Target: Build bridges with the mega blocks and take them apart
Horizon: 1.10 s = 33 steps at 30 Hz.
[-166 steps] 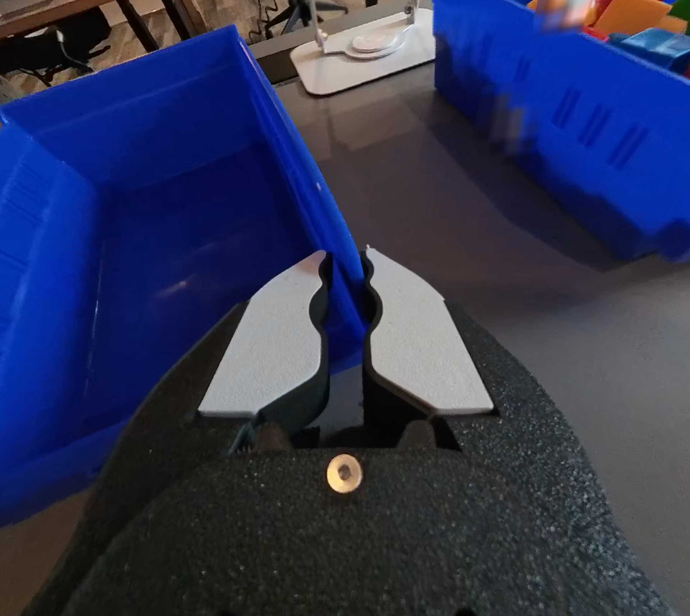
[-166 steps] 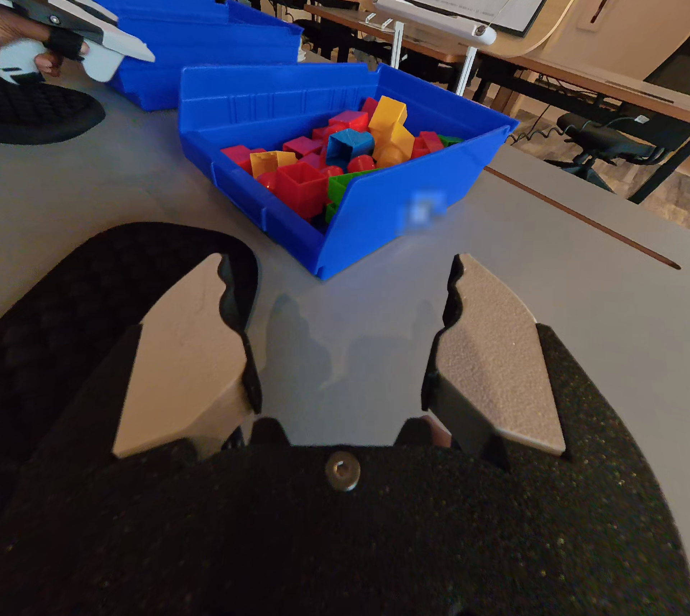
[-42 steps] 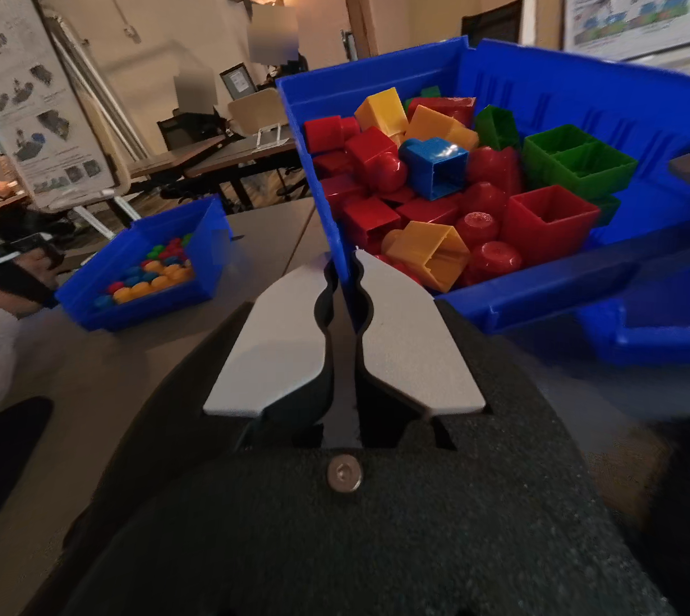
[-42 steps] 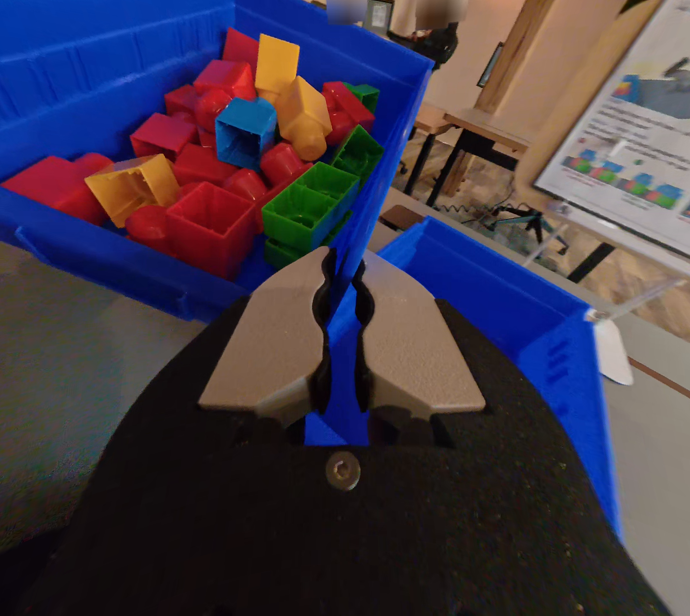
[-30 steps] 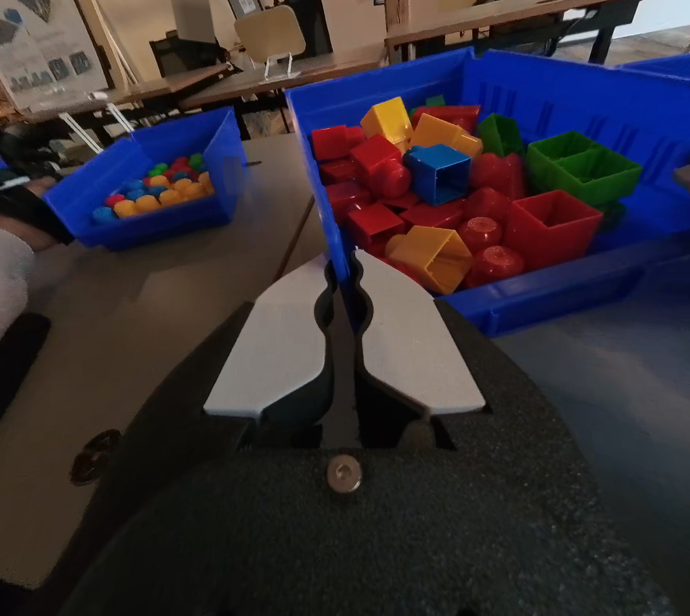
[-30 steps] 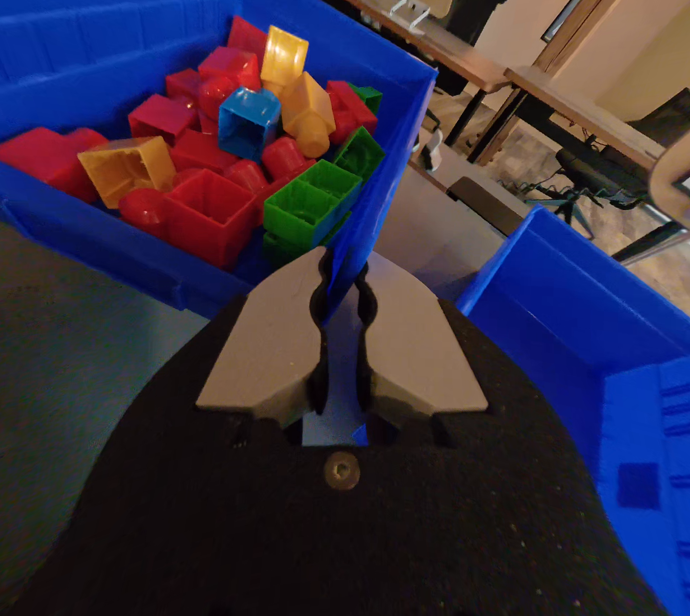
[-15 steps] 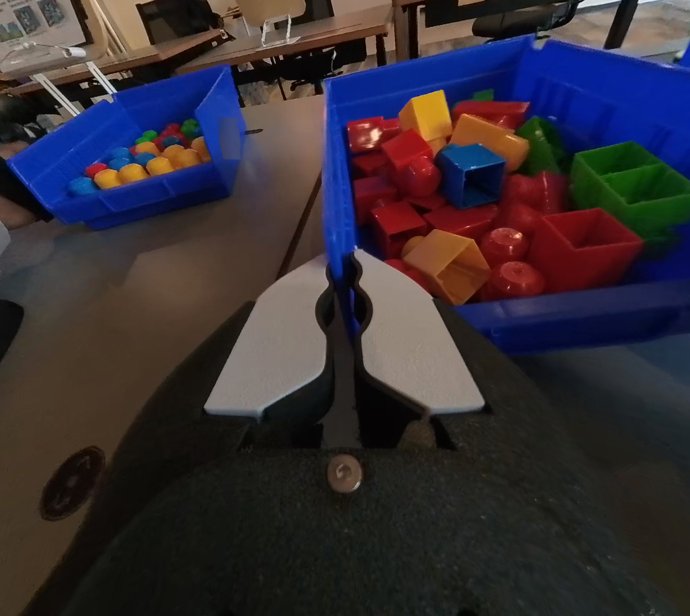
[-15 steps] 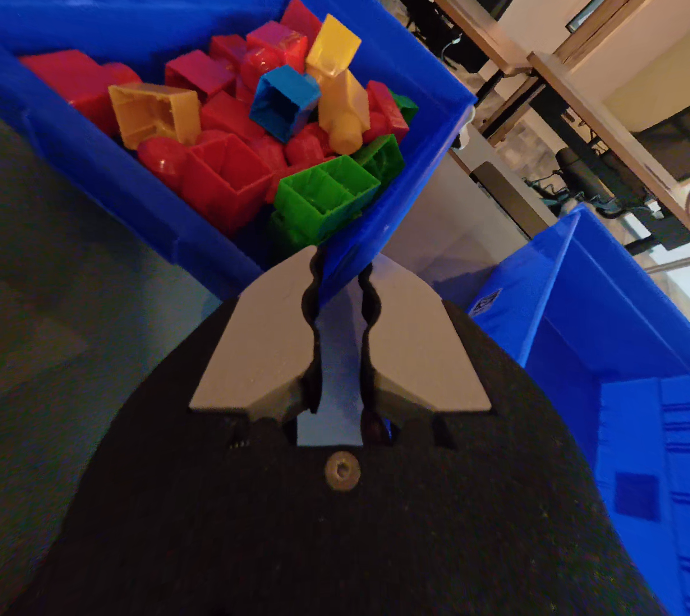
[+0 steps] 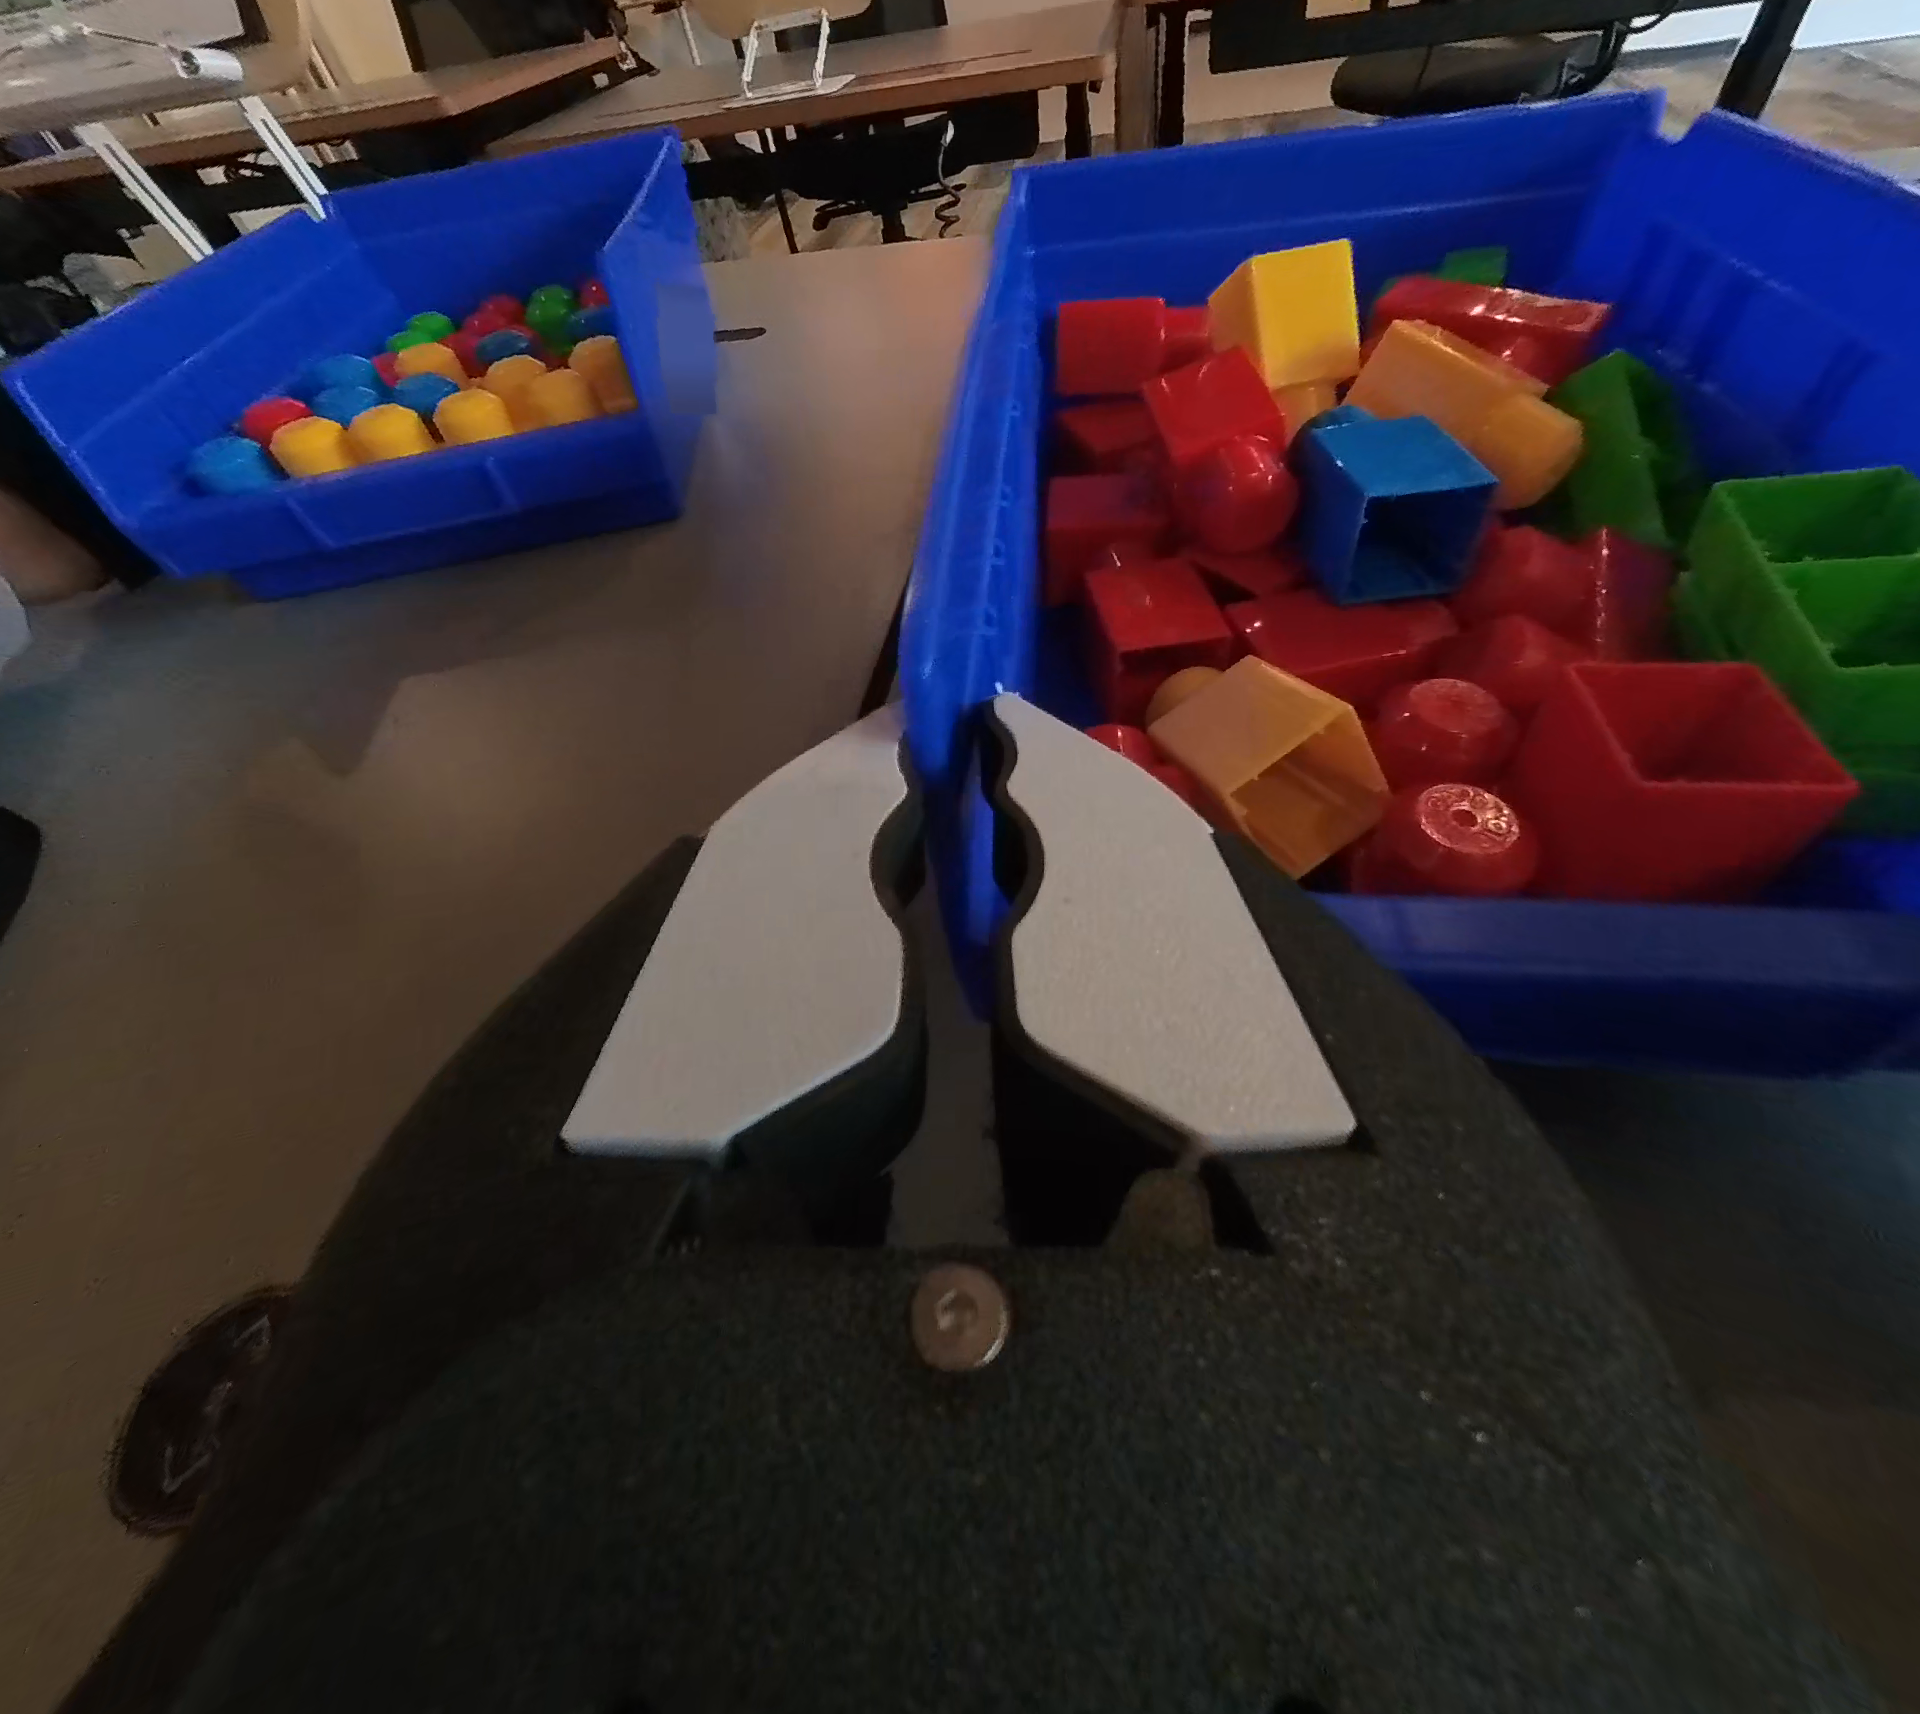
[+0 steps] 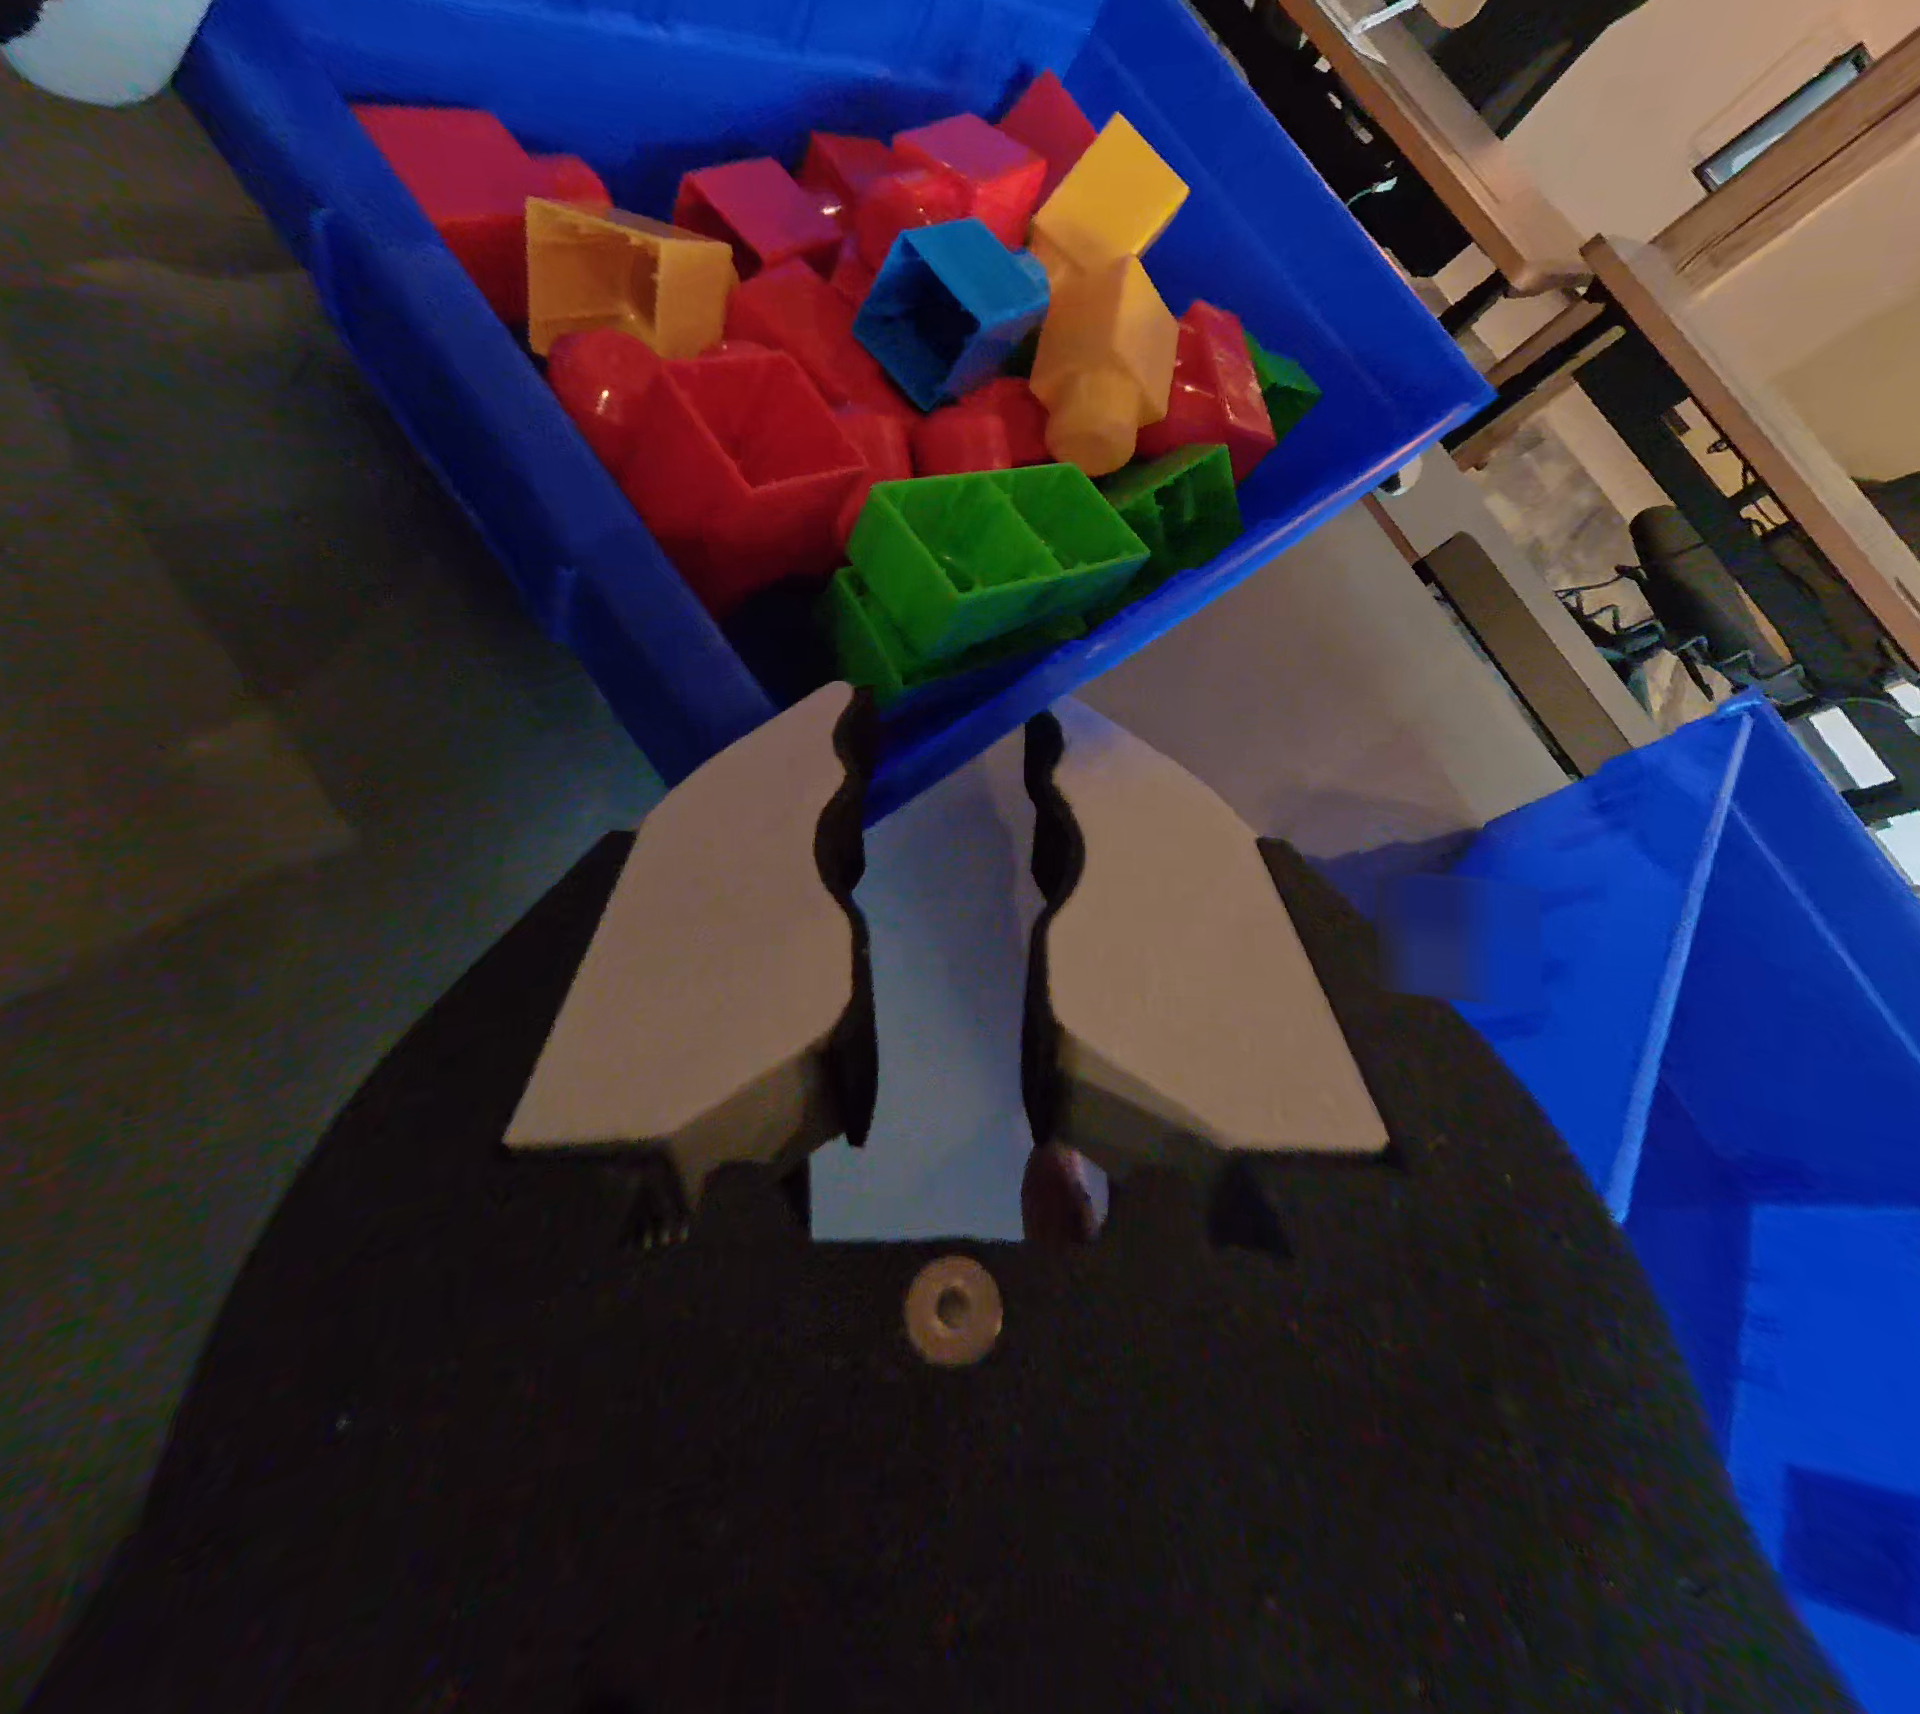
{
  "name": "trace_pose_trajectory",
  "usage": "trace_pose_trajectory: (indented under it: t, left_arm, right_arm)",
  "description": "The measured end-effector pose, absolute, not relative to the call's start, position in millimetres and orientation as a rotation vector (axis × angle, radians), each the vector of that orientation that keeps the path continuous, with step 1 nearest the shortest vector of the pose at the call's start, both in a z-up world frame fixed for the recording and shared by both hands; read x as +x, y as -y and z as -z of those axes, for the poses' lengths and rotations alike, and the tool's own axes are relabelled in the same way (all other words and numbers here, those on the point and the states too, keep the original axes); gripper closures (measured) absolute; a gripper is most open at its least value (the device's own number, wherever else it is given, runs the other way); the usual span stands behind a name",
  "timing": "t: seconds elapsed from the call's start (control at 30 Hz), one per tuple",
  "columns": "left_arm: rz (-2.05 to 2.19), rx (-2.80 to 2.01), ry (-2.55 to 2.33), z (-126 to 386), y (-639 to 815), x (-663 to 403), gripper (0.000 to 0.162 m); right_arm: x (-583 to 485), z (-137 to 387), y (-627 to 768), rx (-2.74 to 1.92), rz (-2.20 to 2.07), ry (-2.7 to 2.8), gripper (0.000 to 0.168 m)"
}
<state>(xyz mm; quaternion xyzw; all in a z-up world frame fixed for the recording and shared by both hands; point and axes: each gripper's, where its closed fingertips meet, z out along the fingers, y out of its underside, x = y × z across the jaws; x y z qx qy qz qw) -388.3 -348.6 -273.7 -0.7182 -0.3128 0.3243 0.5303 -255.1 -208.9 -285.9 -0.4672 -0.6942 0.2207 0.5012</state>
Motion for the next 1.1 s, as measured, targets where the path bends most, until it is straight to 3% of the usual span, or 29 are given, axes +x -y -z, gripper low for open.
trace_pose_trajectory:
  t: [0.2, 0.33, 0.5, 0.63, 0.87, 1.1]
  left_arm:
    - [-0.830, -1.748, 0.739, 272, 348, -397, 0.150]
    - [-0.864, -1.708, 0.733, 263, 348, -398, 0.138]
    - [-0.930, -1.683, 0.799, 250, 365, -396, 0.110]
    - [-0.942, -1.598, 0.743, 221, 364, -366, 0.101]
    - [-0.751, -1.466, 0.463, 160, 291, -261, 0.104]
    - [-0.495, -1.562, 0.309, 182, 177, -181, 0.109]
  right_arm:
    - [-256, 286, 214, -1.129, -0.582, 1.686, 0.136]
    - [-253, 280, 216, -1.098, -0.629, 1.674, 0.132]
    - [-236, 273, 218, -1.060, -0.656, 1.692, 0.107]
    - [-204, 253, 220, -1.021, -0.761, 1.683, 0.095]
    - [-122, 196, 140, -1.052, -0.757, 1.400, 0.091]
    - [-53, 203, 22, -1.262, -0.609, 1.118, 0.089]
